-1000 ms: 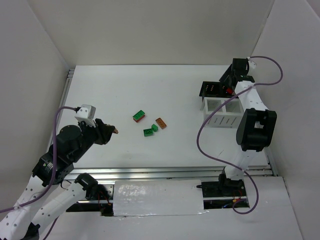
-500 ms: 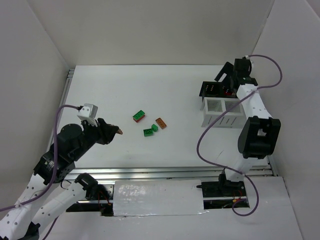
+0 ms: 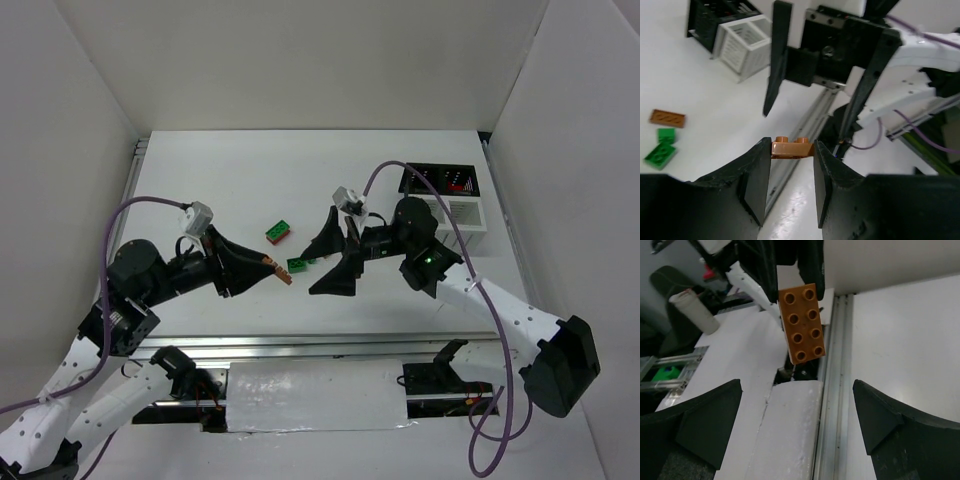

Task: Sort the legos into containers by color

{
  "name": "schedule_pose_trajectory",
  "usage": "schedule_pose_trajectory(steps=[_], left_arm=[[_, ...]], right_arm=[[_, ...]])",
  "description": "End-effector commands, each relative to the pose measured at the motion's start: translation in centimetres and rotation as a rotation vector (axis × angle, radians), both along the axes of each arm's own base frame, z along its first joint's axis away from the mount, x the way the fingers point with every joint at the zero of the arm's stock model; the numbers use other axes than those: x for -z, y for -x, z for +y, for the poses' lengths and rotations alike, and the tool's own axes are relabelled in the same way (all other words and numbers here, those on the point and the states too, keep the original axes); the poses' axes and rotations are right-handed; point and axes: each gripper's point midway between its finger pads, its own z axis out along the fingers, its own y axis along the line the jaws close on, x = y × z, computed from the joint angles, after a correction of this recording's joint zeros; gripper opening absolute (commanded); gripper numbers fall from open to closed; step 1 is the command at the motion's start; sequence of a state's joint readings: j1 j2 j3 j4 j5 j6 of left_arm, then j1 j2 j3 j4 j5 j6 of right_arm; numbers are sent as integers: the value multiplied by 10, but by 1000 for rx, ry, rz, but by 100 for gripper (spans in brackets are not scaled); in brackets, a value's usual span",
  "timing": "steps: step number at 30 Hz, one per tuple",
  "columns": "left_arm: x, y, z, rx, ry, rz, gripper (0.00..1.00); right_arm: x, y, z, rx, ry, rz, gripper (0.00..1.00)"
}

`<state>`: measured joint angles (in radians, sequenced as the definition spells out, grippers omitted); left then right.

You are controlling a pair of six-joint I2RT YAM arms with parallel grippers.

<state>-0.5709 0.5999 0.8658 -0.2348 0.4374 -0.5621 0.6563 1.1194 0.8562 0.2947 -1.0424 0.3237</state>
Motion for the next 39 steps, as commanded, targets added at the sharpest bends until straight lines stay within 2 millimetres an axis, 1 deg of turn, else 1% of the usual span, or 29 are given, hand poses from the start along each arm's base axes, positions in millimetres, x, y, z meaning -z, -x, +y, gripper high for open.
schedule_pose_trajectory(steps=[1,3,4,7,10,11,12,13,15,16,18,19,21,22,24,25,27,28,29,30,31,32,33,34,35,36,37,38,39], left_arm=[[-41,31,-13,191,118,-85,0],[-46,33,-14,202,137,-82,0],[-47,37,-15,224,140,-86,0],[-48,41,-16,248,162,-76,0],[-47,37,-19,247,168,-71,0],[-45,36,-19,245,163,-69,0],[-44,35,-20,244,162,-68,0],[-43,34,-20,242,160,-69,0],[-42,32,-19,229,157,-73,0],[-42,32,-19,223,157,-76,0],[-42,30,-17,207,154,-79,0],[-42,30,-16,201,154,-85,0],[-45,27,-15,181,157,-91,0],[-45,26,-15,175,156,-95,0],[-49,22,-13,150,160,-106,0],[-50,21,-13,144,162,-110,0],[-53,18,-11,118,166,-119,0],[-48,15,-10,103,150,-99,0],[-49,13,-9,92,149,-100,0],[-49,6,-7,49,146,-101,1],[-48,1,-5,22,135,-87,10],[-47,-3,-3,-8,129,-79,21],[-43,-11,-1,-47,117,-60,40],[-46,-27,10,-161,118,-46,96],[-35,-35,17,-227,86,0,99],[-30,-44,23,-289,62,20,100],[-36,-56,39,-401,56,18,99],[-23,-58,48,-451,3,65,99],[-26,-63,60,-526,-13,71,99]], right_arm=[[-36,34,-1,-163,-168,-145,99],[-42,47,2,-205,-197,-164,100],[-49,44,6,-179,-212,-158,100],[-57,45,16,-162,-221,-142,100],[-73,50,22,-168,-257,-131,99],[-74,47,27,-158,-252,-113,97],[-71,50,32,-163,-233,-93,96],[-77,50,36,-156,-236,-100,94],[-74,49,45,-157,-210,-70,89],[-73,49,47,-159,-205,-60,84],[-68,47,53,-154,-184,-32,81],[-70,49,55,-160,-181,-34,74],[-61,49,61,-172,-153,-21,63],[-61,49,63,-175,-147,-23,49],[-53,49,66,-176,-131,-10,30],[-52,48,65,-168,-133,-11,18],[-47,46,64,-151,-126,-20,9],[-48,46,62,-136,-130,-29,0],[-44,42,61,-115,-116,-36,0],[-40,40,60,-102,-106,-34,0],[-41,34,59,-67,-107,-37,0],[-35,27,57,-40,-85,-33,0],[-30,21,56,-14,-70,-26,0],[-28,10,54,38,-60,-18,0],[-17,-8,48,99,-28,6,0],[-11,-22,42,153,-10,25,0],[-3,-41,35,228,11,54,0],[11,-55,25,290,50,120,0],[19,-93,-1,431,65,165,0]])
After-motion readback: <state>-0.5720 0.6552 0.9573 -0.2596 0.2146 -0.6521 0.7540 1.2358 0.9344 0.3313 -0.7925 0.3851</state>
